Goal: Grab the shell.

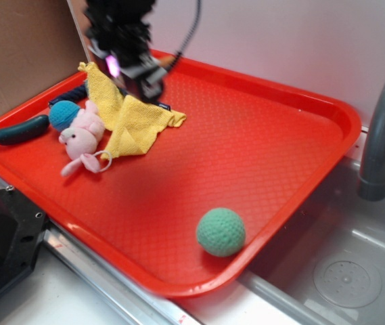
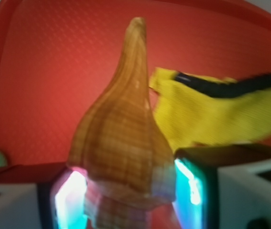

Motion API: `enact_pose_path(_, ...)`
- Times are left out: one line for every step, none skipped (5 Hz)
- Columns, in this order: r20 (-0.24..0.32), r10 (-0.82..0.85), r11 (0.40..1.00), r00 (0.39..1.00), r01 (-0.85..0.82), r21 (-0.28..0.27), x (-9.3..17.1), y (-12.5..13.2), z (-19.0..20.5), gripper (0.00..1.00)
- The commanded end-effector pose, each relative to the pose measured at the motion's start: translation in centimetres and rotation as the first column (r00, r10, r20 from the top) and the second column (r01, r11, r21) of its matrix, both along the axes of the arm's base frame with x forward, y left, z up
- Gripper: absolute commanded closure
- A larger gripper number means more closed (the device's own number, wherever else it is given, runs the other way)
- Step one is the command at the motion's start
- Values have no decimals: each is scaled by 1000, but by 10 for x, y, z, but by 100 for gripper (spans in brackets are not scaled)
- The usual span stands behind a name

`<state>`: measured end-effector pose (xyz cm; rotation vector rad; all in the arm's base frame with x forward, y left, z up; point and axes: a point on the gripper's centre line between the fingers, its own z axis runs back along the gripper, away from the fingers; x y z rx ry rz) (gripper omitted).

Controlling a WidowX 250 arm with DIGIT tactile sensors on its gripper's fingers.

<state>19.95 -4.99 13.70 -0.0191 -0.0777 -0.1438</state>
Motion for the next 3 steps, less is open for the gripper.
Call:
enact_pose_path(36, 38, 999, 999, -37, -20, -5, 20, 95, 100)
enact_pose_path(30, 71, 997, 997, -70, -12, -3, 24, 93, 100)
enact_pose_path(15, 89, 996, 996, -89, -5, -1, 27, 86, 100)
